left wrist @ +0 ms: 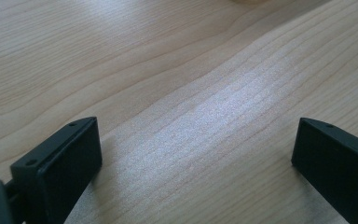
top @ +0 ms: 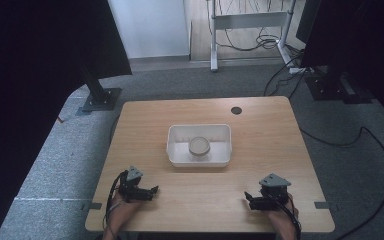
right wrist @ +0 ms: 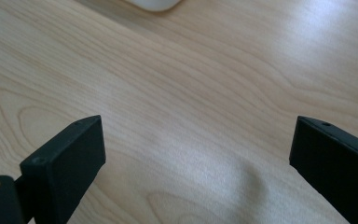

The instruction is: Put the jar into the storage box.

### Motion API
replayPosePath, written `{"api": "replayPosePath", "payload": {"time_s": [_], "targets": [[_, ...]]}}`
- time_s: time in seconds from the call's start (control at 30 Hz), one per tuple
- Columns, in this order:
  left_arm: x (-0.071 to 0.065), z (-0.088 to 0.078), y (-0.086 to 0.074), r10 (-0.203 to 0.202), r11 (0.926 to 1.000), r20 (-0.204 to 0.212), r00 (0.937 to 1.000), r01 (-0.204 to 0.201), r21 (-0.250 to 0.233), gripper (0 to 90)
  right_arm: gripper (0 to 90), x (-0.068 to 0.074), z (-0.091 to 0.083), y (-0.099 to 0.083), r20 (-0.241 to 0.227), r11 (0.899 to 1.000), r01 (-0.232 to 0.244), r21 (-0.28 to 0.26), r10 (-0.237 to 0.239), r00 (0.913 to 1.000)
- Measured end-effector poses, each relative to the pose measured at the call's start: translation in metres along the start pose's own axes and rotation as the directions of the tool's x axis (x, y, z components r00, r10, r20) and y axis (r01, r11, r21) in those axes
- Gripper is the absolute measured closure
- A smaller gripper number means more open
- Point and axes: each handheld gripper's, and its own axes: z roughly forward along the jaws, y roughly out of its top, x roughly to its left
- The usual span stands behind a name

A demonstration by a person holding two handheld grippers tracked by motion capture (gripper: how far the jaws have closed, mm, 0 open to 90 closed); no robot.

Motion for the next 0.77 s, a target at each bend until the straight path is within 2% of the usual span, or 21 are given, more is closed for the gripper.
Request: {"api": "replayPosePath", "payload": {"time_s": [0.43, 0.77], "targets": [[0.0, 0.0, 0.0, 0.0, 1.0, 0.0, 1.0, 0.0, 0.0, 1.2, 2.9, -0.003, 0.002, -0.016, -0.012, 0.998, -0.03, 0.06, 0.031, 0.9995], [0.0, 0.0, 0.0, -0.001, 1.0, 0.0, 1.0, 0.001, 0.0, 1.2, 2.7, -0.004, 0.002, -0.017, -0.02, 0.997, -0.046, 0.061, 0.048, 0.9987]]}}
